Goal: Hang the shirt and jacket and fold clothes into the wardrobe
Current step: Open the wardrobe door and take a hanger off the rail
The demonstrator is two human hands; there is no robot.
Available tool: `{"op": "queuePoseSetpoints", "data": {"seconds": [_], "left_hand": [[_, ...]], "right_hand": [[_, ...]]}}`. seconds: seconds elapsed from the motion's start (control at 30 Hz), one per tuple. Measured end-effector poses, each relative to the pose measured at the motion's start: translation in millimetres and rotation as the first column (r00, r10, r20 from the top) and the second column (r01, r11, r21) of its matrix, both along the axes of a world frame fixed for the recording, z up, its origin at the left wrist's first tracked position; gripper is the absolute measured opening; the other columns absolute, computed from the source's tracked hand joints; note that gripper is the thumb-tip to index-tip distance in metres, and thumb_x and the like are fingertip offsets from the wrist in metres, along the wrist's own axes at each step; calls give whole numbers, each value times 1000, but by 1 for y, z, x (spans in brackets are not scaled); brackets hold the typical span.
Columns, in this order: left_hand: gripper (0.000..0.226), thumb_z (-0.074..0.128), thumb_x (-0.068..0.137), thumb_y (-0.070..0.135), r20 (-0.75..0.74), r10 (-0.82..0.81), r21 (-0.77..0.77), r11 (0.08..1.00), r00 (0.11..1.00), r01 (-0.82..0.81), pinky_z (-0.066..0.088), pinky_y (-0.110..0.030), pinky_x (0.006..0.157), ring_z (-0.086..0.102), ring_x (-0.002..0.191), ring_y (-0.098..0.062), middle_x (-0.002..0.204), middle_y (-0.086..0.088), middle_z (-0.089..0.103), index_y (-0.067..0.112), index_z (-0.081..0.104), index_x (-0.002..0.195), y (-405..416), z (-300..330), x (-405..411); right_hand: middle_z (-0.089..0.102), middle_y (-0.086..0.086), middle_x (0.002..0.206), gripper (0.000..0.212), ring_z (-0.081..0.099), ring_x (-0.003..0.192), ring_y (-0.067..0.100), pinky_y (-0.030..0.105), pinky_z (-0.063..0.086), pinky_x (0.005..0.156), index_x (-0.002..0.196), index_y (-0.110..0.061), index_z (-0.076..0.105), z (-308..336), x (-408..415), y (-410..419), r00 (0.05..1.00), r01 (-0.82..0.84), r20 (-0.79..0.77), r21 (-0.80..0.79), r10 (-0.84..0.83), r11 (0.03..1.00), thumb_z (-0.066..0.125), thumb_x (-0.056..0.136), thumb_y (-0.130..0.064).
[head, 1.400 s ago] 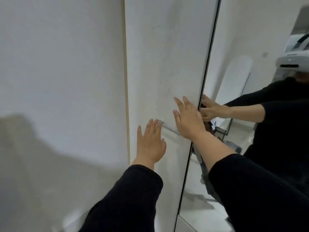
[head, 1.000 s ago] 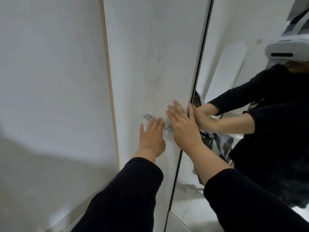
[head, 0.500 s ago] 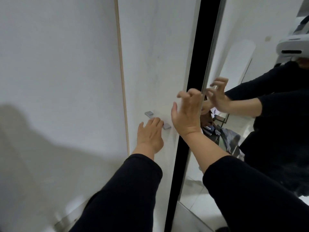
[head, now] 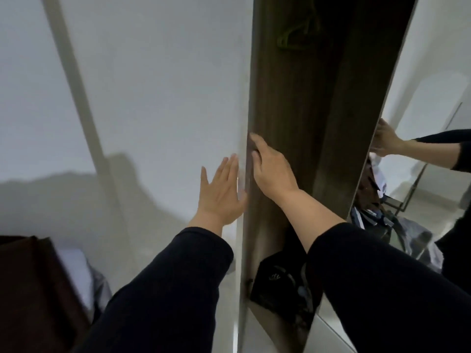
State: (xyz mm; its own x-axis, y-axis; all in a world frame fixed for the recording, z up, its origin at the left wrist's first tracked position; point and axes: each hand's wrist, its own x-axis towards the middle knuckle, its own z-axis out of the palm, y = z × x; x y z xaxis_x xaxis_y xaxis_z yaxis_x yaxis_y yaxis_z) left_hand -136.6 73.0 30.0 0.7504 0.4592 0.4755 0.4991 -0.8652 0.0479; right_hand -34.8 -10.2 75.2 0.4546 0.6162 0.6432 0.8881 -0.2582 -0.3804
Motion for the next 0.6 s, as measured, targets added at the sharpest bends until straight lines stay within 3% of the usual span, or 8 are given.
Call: {"op": "queuePoseSetpoints", "data": {"seconds": [0.13, 0.3, 0.4, 0.6], "left_hand": [[75, 24, 99, 46, 37, 106, 83, 991, 994, -109, 1, -52, 118, -8, 148, -15, 160, -2, -13, 8, -17, 148, 37, 31, -25], [88, 34, 96, 51, 38, 265, 174, 948, 963, -268, -4, -56, 115, -13, 147, -18, 158, -6, -19, 4, -21, 146, 89, 39, -42], [97, 38, 91, 58, 37, 354, 218, 910, 935, -353, -8, -58, 113, -14, 147, -19, 158, -7, -20, 5, -21, 146, 122, 41, -48], [111, 45, 81, 68, 66, 452, 289, 845, 889, -451, -11, -61, 112, -13, 147, -21, 159, -8, -16, 4, -19, 146, 184, 44, -59]], "right_hand": [[15, -2, 160, 54, 35, 139, 25, 39, 38, 106, 148, -47, 5, -2, -3, 42, 993, -87, 73, -116, 95, 989, 33, 104, -33], [-24, 4, 158, 80, -7, 148, 26, 54, 8, 117, 146, -45, -19, 10, -1, 103, 970, -62, 210, -269, 121, 961, 45, 98, -41], [-32, 5, 155, 92, -17, 146, 27, 56, 0, 116, 144, -41, -25, 21, 0, 142, 951, -64, 271, -286, 145, 956, 53, 94, -40], [-34, 12, 153, 105, -25, 143, 32, 60, -3, 113, 138, -40, -33, 27, 15, 211, 878, -61, 446, -251, 171, 966, 59, 87, -50]]}}
